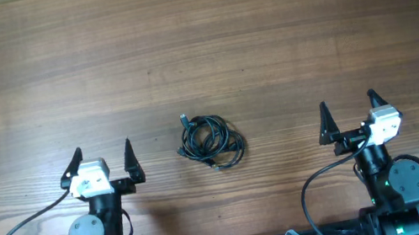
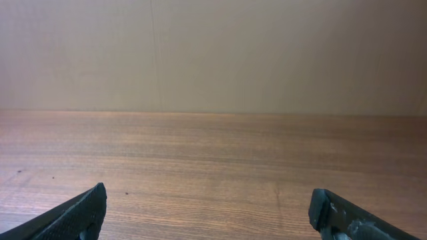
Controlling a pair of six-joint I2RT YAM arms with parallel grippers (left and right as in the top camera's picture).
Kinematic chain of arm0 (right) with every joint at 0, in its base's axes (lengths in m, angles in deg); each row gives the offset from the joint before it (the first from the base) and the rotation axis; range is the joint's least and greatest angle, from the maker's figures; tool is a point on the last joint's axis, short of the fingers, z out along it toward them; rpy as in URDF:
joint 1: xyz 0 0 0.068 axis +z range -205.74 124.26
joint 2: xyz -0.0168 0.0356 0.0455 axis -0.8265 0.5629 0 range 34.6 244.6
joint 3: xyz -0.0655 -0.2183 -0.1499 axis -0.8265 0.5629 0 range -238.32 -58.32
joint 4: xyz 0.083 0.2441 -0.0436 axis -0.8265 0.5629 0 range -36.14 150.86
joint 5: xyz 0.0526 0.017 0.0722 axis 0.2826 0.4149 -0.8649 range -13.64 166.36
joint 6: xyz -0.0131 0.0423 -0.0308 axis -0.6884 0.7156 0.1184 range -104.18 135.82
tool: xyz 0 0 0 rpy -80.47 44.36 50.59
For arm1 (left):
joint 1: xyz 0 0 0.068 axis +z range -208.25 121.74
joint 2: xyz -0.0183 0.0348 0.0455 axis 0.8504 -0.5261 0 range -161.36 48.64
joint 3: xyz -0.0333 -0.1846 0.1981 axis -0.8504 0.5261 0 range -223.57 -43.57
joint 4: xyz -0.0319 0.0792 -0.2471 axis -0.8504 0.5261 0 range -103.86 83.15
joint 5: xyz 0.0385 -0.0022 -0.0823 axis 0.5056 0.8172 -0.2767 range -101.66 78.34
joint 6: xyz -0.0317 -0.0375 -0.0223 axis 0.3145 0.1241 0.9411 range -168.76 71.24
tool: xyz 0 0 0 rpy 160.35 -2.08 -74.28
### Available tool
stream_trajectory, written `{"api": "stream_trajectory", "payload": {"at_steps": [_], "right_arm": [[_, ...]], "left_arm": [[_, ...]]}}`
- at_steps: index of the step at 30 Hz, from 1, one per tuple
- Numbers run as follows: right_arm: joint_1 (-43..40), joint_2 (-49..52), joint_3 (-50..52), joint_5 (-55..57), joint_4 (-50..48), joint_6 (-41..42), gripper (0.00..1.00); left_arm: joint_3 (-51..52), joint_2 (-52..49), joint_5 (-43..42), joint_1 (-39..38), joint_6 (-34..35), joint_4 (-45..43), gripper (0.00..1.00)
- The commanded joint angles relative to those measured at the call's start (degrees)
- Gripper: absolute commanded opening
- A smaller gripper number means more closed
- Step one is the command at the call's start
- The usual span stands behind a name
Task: Untangle cables
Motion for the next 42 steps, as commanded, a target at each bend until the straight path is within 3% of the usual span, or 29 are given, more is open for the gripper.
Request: {"api": "stream_trajectory", "payload": {"at_steps": [1,4,8,10,15,18,24,29,34,38,40,42], "right_arm": [[-0.2,-0.5,0.1,0.2,-0.2,0.1,1.00],[-0.2,-0.5,0.1,0.2,-0.2,0.1,1.00],[-0.2,-0.5,0.1,0.2,-0.2,0.1,1.00],[-0.2,-0.5,0.1,0.2,-0.2,0.1,1.00],[-0.2,-0.5,0.1,0.2,-0.2,0.1,1.00],[-0.2,-0.5,0.1,0.2,-0.2,0.1,1.00],[-0.2,-0.5,0.1,0.2,-0.2,0.1,1.00],[-0.2,-0.5,0.1,0.2,-0.2,0.1,1.00],[-0.2,-0.5,0.1,0.2,-0.2,0.1,1.00],[-0.2,-0.5,0.1,0.2,-0.2,0.1,1.00],[-0.2,-0.5,0.1,0.2,-0.2,0.1,1.00],[-0.2,-0.5,0.1,0.2,-0.2,0.1,1.00]], "left_arm": [[0.4,0.3,0.5,-0.2,-0.9,0.1,1.00],[0.4,0.3,-1.6,-0.2,-0.1,-0.2,1.00],[0.4,0.3,-29.8,-0.3,22.0,-2.2,1.00],[0.4,0.3,-37.1,-0.3,29.6,-5.7,1.00],[0.4,0.3,-43.9,-0.3,43.8,-28.4,1.00],[0.0,0.3,-43.6,-0.3,46.3,-35.4,1.00],[-5.4,-2.7,-40.2,-0.1,45.4,-32.3,1.00],[-13.6,-18.9,-41.0,-0.1,42.6,-32.3,1.00],[-33.8,-38.1,-43.4,-0.1,26.7,-10.6,1.00],[-57.1,-50.7,-30.2,-0.2,15.7,25.1,1.00],[-62.3,-54.2,-28.0,-0.2,13.6,33.8,1.00],[-62.9,-56.2,-32.4,-0.2,17.7,35.4,1.00]]}}
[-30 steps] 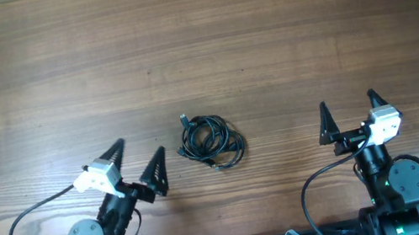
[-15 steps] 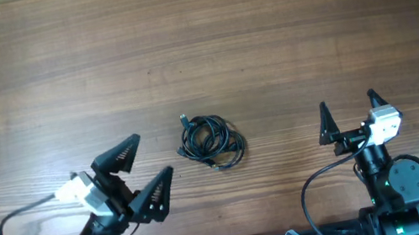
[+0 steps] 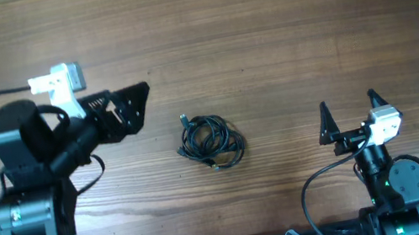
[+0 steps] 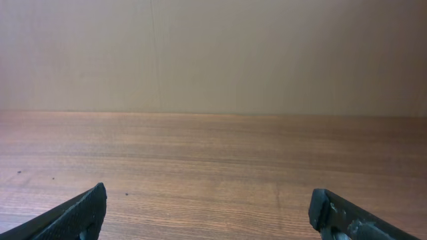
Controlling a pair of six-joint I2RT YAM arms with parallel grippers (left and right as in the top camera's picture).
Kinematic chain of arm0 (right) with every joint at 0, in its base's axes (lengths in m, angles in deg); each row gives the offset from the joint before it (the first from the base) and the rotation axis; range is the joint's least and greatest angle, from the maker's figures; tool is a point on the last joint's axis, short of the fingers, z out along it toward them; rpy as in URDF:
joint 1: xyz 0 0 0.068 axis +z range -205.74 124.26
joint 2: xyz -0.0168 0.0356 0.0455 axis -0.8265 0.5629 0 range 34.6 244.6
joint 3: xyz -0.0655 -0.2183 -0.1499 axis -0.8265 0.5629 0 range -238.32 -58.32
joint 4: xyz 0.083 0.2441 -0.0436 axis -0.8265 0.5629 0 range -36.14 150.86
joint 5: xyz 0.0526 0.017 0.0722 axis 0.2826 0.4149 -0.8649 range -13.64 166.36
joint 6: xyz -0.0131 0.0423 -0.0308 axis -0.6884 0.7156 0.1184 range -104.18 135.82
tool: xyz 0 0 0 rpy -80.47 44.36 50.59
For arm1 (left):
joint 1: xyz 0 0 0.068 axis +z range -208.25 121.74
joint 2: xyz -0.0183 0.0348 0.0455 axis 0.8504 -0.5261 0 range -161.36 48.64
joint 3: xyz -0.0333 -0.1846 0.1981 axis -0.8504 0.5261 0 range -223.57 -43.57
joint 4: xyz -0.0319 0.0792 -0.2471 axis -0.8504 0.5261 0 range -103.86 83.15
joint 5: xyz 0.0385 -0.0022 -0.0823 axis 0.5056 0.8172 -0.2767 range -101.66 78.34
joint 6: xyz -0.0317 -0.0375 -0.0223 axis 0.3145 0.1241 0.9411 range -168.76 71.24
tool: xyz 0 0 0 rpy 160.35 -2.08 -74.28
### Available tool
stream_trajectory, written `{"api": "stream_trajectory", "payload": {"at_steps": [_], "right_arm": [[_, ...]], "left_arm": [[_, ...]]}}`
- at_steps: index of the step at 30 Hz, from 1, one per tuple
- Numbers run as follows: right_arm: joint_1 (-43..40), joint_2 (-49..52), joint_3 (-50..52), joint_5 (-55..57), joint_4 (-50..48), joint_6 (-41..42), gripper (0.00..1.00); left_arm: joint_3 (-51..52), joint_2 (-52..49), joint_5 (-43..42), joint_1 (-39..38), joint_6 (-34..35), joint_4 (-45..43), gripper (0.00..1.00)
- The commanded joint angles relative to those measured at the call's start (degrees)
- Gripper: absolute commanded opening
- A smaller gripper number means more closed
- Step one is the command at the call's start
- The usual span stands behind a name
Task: Untangle cables
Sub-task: 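Move the left gripper over the black cable bundle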
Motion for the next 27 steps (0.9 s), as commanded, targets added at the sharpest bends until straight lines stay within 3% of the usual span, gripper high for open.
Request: {"api": "stream_trajectory", "payload": {"at_steps": [1,4,8,12,19,21,24,27], "right_arm": [[-0.2,-0.4,0.1,0.2,-0.1,0.1,1.00],[-0.2,-0.4,0.1,0.2,-0.1,0.1,1.00],[-0.2,-0.4,0.1,0.2,-0.1,0.1,1.00],[-0.2,-0.4,0.1,0.2,-0.1,0.1,1.00],[-0.2,-0.4,0.1,0.2,-0.1,0.1,1.00],[-0.2,-0.4,0.1,0.2,-0.1,0.1,1.00],[-0.2,-0.4,0.1,0.2,-0.1,0.1,1.00],[-0.2,-0.4,0.1,0.2,-0.1,0.1,1.00]], "left_arm": [[-1.9,-2.8,-1.4,-0.1,0.9,4.0,1.00],[-1.9,-5.0,-1.8,-1.1,1.9,7.9,1.00],[-1.9,-11.9,4.5,-5.6,9.9,17.0,1.00],[-1.9,-20.2,6.6,-12.1,10.0,19.3,1.00],[-1.9,-30.0,6.9,-17.0,9.3,20.5,1.00],[-1.9,-31.9,13.9,-19.3,9.2,20.2,1.00],[-1.8,-34.1,18.6,-21.8,9.1,19.9,0.90],[-1.8,-36.1,18.8,-23.3,8.3,17.6,0.63]]}}
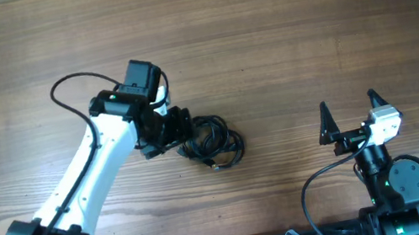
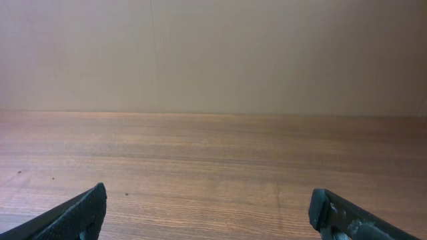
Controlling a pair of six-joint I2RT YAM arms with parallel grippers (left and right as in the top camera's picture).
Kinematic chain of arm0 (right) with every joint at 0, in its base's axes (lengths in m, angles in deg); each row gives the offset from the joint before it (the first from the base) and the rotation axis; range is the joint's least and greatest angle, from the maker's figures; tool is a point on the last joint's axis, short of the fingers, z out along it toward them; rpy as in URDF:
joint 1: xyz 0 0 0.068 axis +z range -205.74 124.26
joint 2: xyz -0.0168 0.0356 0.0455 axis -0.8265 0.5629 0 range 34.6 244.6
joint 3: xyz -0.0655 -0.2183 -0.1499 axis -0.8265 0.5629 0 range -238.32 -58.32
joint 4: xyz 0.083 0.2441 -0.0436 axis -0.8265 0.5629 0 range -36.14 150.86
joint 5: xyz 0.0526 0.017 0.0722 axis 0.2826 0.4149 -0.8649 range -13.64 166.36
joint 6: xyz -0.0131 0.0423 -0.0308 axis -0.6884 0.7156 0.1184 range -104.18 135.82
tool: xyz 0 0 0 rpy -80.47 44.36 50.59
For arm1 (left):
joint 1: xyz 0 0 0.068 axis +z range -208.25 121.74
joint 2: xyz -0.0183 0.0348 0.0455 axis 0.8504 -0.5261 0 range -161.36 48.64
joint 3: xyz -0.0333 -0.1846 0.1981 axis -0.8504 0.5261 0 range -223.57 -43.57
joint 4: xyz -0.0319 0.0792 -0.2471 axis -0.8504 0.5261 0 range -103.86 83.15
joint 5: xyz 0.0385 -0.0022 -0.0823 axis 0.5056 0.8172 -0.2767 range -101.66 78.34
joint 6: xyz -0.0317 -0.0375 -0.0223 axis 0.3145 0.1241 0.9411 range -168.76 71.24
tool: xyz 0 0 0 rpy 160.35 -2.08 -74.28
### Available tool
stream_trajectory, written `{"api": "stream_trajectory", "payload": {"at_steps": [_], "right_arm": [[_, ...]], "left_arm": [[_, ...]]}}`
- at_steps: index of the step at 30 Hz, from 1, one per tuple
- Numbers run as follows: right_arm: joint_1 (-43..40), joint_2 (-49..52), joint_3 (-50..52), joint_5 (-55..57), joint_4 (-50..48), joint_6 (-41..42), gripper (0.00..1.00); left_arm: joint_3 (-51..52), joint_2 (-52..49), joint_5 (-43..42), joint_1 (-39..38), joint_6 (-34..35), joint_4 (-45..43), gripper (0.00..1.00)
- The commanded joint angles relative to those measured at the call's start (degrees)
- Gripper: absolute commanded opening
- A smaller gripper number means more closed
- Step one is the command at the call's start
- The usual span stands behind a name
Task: Untangle cables
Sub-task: 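Move the left gripper over the black cable bundle, then lower the left gripper and grasp a cable from the bundle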
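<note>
A small tangle of black cables [image 1: 215, 140] lies on the wooden table [image 1: 280, 29], a little below its middle. My left gripper [image 1: 175, 133] is down at the left edge of the tangle, its dark fingers merging with the cable loops, so how they stand is hidden. My right gripper [image 1: 349, 114] rests near the front right, far from the cables, open with nothing between its fingers [image 2: 80, 213]. In the right wrist view the right gripper [image 2: 207, 217] faces only bare table; the cables are out of that view.
The left arm's white link [image 1: 87, 176] stretches diagonally from the front left base toward the tangle, its own black lead [image 1: 71, 81] looping above it. The right arm's base [image 1: 391, 181] sits at the front right edge. A plain wall [image 2: 213, 53] stands beyond the table.
My left gripper was raised over the table's left side, away from the cables; now it is lowered at the left edge of the tangle. The right arm and the tangle have not moved.
Both grippers first rested open at the front edge, with the cable tangle between them. Then the left arm stood raised to the left of the tangle. Now its gripper is down against the tangle's left side, while the right gripper has stayed parked.
</note>
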Motion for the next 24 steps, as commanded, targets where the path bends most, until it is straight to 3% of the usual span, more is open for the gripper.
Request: {"api": "stream_trajectory", "payload": {"at_steps": [1,5,11,13,14,18,20,22,24], "right_arm": [[-0.2,-0.4,0.1,0.2,-0.1,0.1,1.00],[-0.2,-0.4,0.1,0.2,-0.1,0.1,1.00],[-0.2,-0.4,0.1,0.2,-0.1,0.1,1.00],[-0.2,-0.4,0.1,0.2,-0.1,0.1,1.00],[-0.2,-0.4,0.1,0.2,-0.1,0.1,1.00],[-0.2,-0.4,0.1,0.2,-0.1,0.1,1.00],[-0.2,-0.4,0.1,0.2,-0.1,0.1,1.00],[-0.2,-0.4,0.1,0.2,-0.1,0.1,1.00],[-0.2,-0.4,0.1,0.2,-0.1,0.1,1.00]], "left_arm": [[-0.3,-3.1,2.4,-1.8,-0.9,-1.9,0.62],[-0.2,-8.0,2.4,-3.3,-0.8,-3.9,0.50],[-0.2,-8.9,2.4,-3.3,-0.8,-4.0,0.62],[-0.2,-8.9,2.2,-3.3,-0.8,-4.0,0.44],[-0.2,-8.9,2.2,-3.3,-0.8,-4.0,0.42],[-0.2,-8.9,2.2,-3.3,-0.8,-4.2,0.50],[0.0,-8.9,2.2,-3.4,-0.8,-4.3,0.40],[0.9,-8.9,2.2,-4.3,-0.8,-5.2,0.43],[1.4,-8.9,2.2,-5.2,-0.8,-6.6,0.58]]}}
